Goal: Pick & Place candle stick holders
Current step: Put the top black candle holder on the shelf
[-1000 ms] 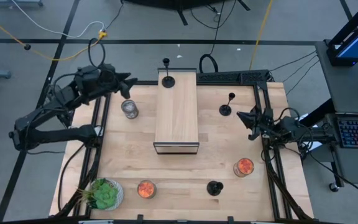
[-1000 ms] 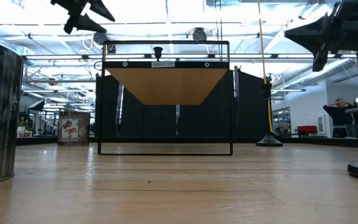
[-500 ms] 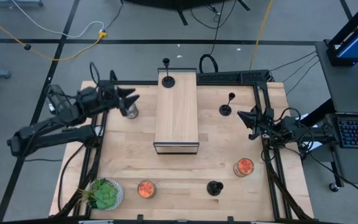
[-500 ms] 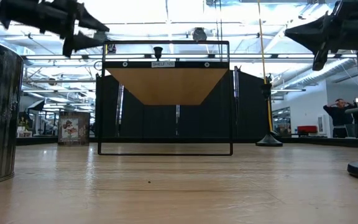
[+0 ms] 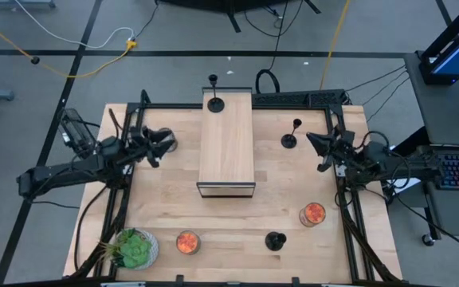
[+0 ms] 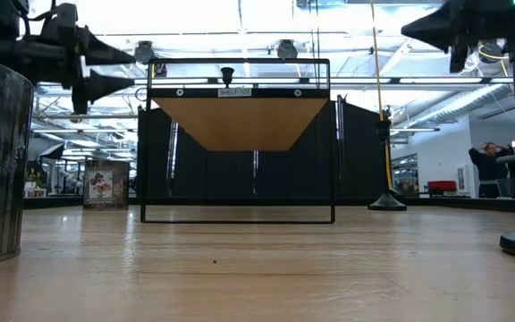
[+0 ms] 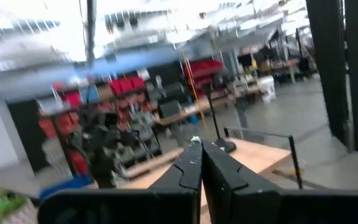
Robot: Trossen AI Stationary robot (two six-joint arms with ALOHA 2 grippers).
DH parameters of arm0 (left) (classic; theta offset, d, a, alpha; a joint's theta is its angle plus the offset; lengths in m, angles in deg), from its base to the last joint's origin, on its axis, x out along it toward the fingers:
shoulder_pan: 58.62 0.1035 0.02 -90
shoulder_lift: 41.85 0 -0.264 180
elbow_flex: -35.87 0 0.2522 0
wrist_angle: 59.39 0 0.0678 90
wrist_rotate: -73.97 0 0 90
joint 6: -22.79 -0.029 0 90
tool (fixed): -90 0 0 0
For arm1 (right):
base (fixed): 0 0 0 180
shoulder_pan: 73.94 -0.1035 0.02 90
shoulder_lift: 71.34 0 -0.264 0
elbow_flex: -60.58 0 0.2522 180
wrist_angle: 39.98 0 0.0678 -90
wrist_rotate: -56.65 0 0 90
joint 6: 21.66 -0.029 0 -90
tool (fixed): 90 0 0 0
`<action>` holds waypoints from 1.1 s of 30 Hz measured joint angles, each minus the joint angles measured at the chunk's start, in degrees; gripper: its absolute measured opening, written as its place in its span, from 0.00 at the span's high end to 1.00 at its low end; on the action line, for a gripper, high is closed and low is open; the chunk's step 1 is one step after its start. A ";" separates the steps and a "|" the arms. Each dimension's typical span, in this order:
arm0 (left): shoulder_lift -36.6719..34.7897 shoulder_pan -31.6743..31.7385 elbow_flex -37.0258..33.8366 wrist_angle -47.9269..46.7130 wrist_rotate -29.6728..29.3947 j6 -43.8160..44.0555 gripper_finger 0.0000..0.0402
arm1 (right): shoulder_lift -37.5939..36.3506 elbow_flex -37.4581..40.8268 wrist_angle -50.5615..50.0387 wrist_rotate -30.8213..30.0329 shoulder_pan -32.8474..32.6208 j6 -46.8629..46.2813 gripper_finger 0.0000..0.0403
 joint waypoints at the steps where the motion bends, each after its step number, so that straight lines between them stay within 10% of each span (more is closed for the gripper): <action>1: 0.00 -0.95 -0.36 -0.29 -1.12 0.02 0.38 | 1.96 -2.24 -2.54 -0.72 0.00 0.01 1.00; 22: -6.93 -11.78 -0.65 -9.89 -9.56 -2.29 0.38 | 35.24 -49.04 -60.45 -2.67 8.14 -6.11 1.00; 33: -11.85 -11.79 -0.61 -17.50 -10.84 -0.67 0.38 | 46.46 -58.67 -73.77 5.50 19.61 -6.07 0.98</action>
